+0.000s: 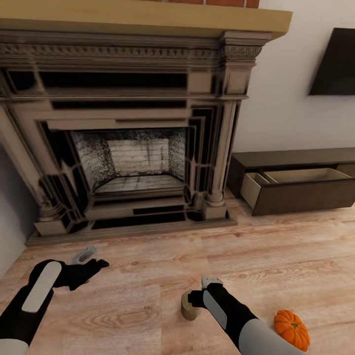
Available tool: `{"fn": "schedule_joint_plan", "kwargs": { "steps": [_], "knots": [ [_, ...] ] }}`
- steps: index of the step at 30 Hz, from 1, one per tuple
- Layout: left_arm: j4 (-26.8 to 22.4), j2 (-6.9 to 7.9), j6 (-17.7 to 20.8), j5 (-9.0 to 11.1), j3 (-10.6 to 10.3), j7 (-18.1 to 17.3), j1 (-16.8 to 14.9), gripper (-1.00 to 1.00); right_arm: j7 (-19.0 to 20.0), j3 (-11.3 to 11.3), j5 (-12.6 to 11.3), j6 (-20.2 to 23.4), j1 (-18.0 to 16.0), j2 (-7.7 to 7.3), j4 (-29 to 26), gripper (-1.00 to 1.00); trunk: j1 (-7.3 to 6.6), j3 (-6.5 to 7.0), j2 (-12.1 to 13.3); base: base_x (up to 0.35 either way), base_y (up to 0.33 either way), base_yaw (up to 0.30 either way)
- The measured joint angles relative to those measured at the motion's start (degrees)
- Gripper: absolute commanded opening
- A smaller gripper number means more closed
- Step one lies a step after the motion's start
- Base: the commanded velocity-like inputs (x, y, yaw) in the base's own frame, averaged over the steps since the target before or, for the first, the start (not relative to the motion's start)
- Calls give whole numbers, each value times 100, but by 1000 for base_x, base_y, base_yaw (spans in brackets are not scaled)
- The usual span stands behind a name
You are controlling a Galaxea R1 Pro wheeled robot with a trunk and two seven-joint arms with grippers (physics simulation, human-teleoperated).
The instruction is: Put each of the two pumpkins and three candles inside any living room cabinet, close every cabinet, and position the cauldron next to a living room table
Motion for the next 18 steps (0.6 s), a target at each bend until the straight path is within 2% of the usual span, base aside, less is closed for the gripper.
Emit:
{"fn": "schedule_joint_plan", "kwargs": {
  "steps": [2,4,18],
  "knots": [
    [35,80,2,174,60,-190,3,100,0,0,0,-2,0,0,0,100,1,0,0,186,76,0],
    [53,117,0,267,87,-285,5,100,0,0,1,0,0,0,0,100,2,0,0,69,29,0],
    [62,127,-1,297,100,-333,6,100,0,0,-3,-5,-1,0,-6,100,2,0,0,148,25,0]
  ]
}}
